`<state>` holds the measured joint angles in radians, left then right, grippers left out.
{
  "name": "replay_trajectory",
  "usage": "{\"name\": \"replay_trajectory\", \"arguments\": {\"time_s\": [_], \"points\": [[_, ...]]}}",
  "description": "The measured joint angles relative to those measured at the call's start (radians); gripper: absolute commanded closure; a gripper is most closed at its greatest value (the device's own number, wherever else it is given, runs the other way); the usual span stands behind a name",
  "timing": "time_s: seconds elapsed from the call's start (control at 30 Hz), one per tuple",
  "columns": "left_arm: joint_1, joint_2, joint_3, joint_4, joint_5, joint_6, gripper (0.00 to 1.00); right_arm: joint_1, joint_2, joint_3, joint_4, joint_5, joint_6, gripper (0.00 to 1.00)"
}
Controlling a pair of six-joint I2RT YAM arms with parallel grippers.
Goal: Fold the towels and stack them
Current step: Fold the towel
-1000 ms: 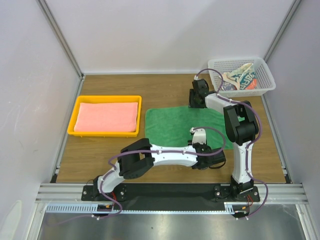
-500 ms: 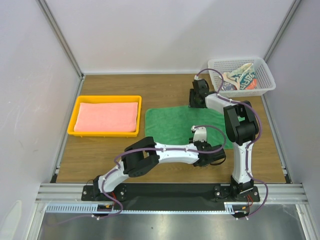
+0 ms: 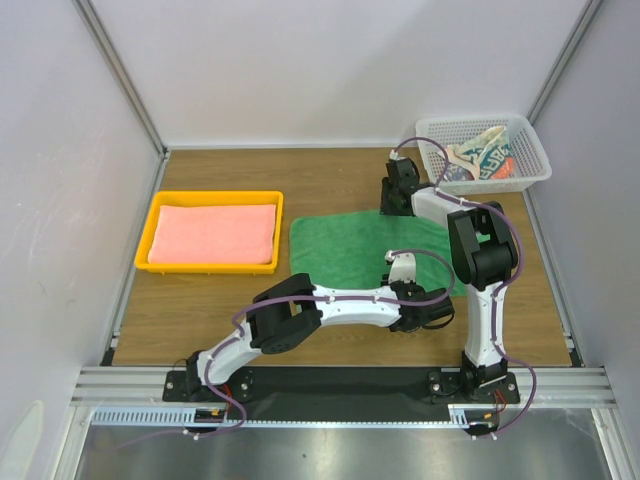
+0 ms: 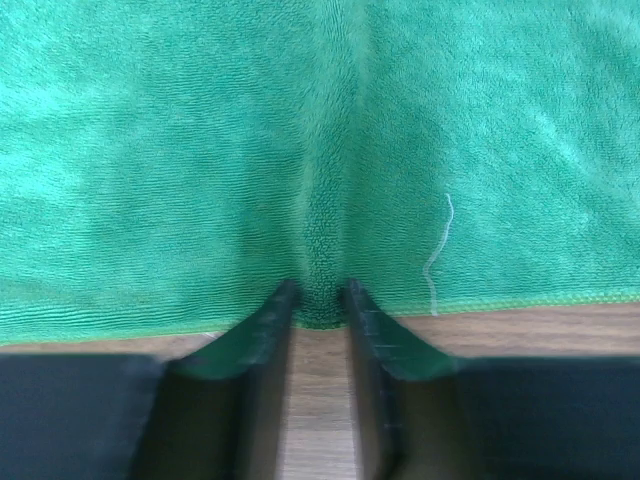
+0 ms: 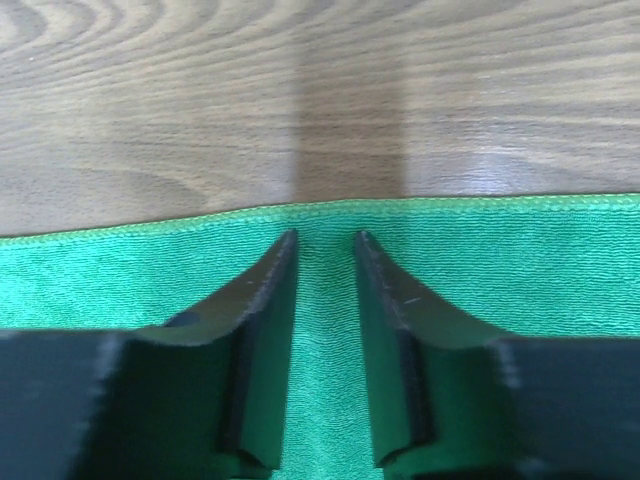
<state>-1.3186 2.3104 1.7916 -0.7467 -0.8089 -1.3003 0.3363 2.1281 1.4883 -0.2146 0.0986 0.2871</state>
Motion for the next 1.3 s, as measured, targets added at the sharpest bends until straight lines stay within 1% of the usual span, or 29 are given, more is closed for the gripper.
{"name": "replay_trajectory", "arguments": {"time_s": [0.07, 0.1, 0.17, 0.4, 0.57, 0.8, 0.97, 1.07, 1.3], "points": [[0.001, 0.002, 0.002, -0.005, 0.0, -0.003, 0.81, -0.003, 0.002, 0.0, 0.002, -0.002, 0.0, 0.83], [0.002, 0.002, 0.002, -0.009, -0.001, -0.002, 0.9, -0.004, 0.003, 0.0, 0.005, -0.002, 0.0, 0.92], [0.003, 0.002, 0.002, -0.017, -0.003, -0.01, 1.0, -0.006, 0.005, 0.0, 0.008, -0.004, 0.002, 1.0], [0.003, -0.004, -0.006, -0.032, -0.022, 0.003, 1.0, -0.006, 0.005, 0.013, -0.01, -0.01, 0.004, 1.0], [0.004, -0.097, -0.101, -0.011, -0.037, 0.114, 1.0, 0.0, 0.005, 0.067, -0.103, -0.037, 0.004, 1.0], [-0.005, -0.384, -0.223, 0.054, -0.068, 0.307, 1.0, 0.018, -0.013, 0.241, -0.248, -0.087, 0.01, 1.0], [-0.047, -0.563, -0.238, 0.064, -0.128, 0.388, 1.0, 0.032, -0.068, 0.356, -0.351, -0.118, 0.042, 1.0], [-0.087, -0.625, -0.238, 0.04, -0.166, 0.414, 1.0, 0.047, -0.093, 0.451, -0.431, -0.123, 0.07, 1.0], [-0.156, -0.706, -0.238, -0.108, -0.233, 0.406, 1.0, 0.111, -0.101, 0.721, -0.614, -0.091, 0.129, 1.0]]}}
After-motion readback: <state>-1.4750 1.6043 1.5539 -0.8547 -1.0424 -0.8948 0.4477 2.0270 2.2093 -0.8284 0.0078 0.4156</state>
